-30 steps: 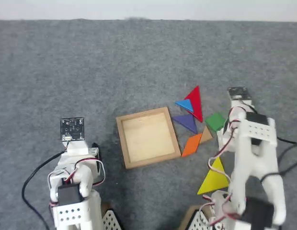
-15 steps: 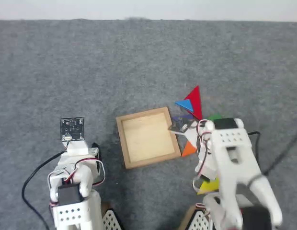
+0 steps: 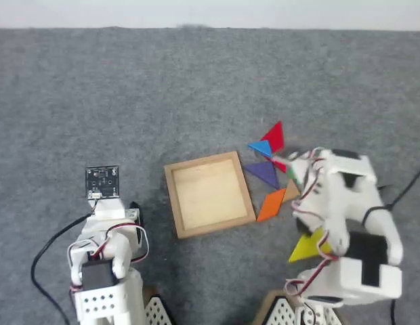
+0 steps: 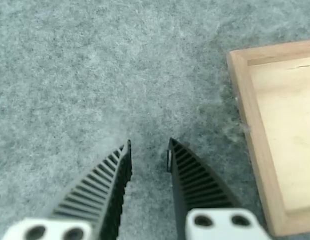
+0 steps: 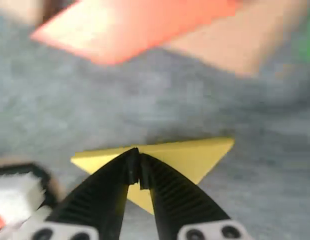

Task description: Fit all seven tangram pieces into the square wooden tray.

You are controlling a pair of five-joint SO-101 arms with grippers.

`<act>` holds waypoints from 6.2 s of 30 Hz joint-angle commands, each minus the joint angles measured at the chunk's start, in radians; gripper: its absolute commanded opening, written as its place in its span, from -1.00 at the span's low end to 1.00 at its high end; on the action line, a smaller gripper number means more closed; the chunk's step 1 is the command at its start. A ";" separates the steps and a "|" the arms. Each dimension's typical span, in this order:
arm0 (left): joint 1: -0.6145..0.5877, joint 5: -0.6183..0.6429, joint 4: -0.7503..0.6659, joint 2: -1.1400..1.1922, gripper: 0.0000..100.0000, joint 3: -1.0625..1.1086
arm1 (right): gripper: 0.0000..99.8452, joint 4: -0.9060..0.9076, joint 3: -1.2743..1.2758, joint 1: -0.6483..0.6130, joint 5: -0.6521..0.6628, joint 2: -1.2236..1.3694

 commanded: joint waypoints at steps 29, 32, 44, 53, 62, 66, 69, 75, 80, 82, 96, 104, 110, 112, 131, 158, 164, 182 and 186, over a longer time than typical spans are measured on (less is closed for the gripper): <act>-0.006 -0.005 0.003 -0.009 -0.78 -0.005 | -0.59 -0.062 0.043 0.127 -1.016 -0.383; -0.006 -0.005 0.003 -0.009 -0.78 -0.005 | -0.44 -0.045 0.048 0.127 -1.062 -0.332; -0.006 -0.005 0.003 -0.009 -0.78 -0.005 | -0.42 -0.101 -0.012 0.170 -1.057 -0.142; -0.005 -0.005 0.003 -0.009 -0.78 -0.005 | -0.42 -0.137 -0.018 0.240 -0.999 -0.140; -0.006 -0.005 0.003 -0.009 -0.78 -0.005 | -0.42 -0.159 -0.012 0.225 -0.928 -0.125; -0.006 -0.005 0.003 -0.009 -0.78 -0.005 | -0.42 -0.163 -0.020 0.208 -0.928 -0.033; -0.006 -0.005 0.003 -0.009 -0.78 -0.005 | -0.42 -0.166 -0.055 0.205 -0.928 0.045; -0.006 -0.005 0.003 -0.009 -0.78 -0.005 | -0.54 -0.116 -0.120 0.202 -0.930 0.108; -0.006 -0.005 0.003 -0.009 -0.78 -0.005 | -0.56 -0.116 -0.118 0.202 -0.930 0.110; -0.006 -0.005 0.003 -0.009 -0.78 -0.005 | -0.56 -0.117 -0.118 0.200 -0.930 0.110; -0.006 -0.005 0.003 -0.009 -0.78 -0.005 | -0.99 -0.070 -0.172 0.200 -0.845 0.056; -0.006 -0.005 0.003 -0.009 -0.78 -0.005 | -0.99 0.067 -0.183 -0.002 -0.845 -0.271; -0.006 -0.005 0.003 -0.009 -0.78 -0.005 | -0.99 0.030 -0.192 -0.384 -0.810 -0.394; -0.006 -0.005 0.003 -0.009 -0.78 -0.005 | -0.99 -0.013 -0.207 -0.518 -0.799 -0.390; -0.006 -0.005 0.003 -0.009 -0.78 -0.005 | -0.99 -0.101 -0.740 -0.954 -1.168 0.306; -0.006 -0.005 0.003 -0.009 -0.78 -0.005 | -0.64 -0.096 -0.727 -0.823 -1.026 0.275; -0.006 -0.005 0.003 -0.009 -0.78 -0.005 | -1.00 -0.120 -0.577 -0.750 -0.921 0.028; -0.006 -0.005 0.003 -0.009 -0.78 -0.005 | -0.98 -0.840 0.044 -0.748 -0.772 -0.081; -0.006 -0.005 0.003 -0.009 -0.78 -0.005 | -0.98 -0.828 0.048 -0.805 -0.767 -0.048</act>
